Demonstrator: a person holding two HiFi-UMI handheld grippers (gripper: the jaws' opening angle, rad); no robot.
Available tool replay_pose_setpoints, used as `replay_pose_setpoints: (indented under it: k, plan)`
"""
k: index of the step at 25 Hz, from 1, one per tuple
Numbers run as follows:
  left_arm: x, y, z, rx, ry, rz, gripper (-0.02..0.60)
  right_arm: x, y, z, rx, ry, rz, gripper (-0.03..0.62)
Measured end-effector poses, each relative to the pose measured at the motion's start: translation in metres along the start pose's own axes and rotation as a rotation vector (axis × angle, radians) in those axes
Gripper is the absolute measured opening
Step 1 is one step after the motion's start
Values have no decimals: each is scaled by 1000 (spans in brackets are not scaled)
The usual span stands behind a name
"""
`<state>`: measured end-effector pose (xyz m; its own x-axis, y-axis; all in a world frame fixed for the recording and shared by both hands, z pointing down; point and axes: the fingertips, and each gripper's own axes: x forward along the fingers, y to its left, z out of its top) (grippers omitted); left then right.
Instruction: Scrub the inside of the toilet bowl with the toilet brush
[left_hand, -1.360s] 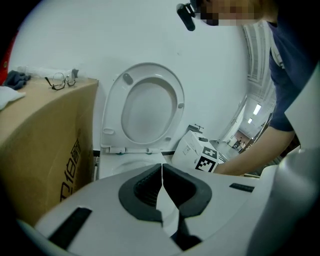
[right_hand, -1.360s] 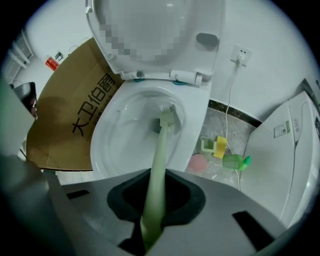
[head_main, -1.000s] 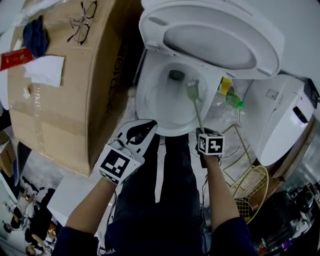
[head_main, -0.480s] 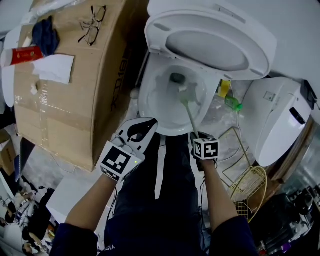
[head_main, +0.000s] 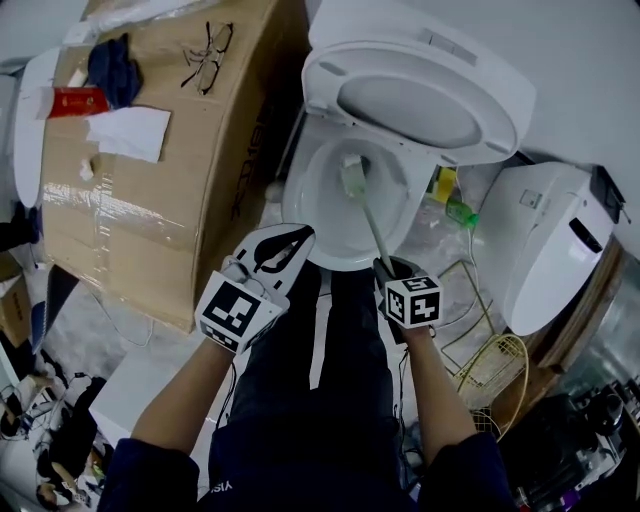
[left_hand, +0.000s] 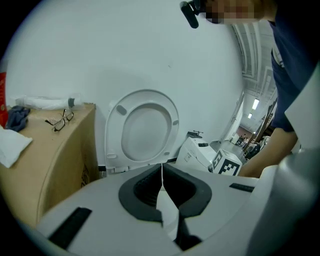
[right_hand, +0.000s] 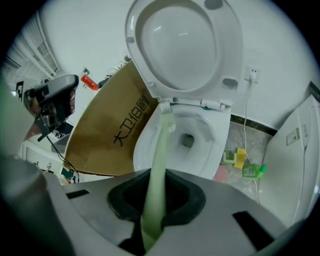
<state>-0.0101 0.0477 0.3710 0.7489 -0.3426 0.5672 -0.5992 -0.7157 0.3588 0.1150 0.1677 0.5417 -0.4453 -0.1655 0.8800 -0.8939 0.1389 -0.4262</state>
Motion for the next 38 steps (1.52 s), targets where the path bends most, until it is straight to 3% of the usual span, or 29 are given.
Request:
replay_pose_setpoints:
  k: [6,22,38]
  plan:
    - [-26,-2,23,10,4,35,32,-42,21,14,-61,-35,23,48]
    - [-95,-23,125,84,-141,75,32,-163,101,100,-280,-255,52,48]
    - [-166,-41,184,167,-237,65,32,-251,173,171,-353,-475,37,49]
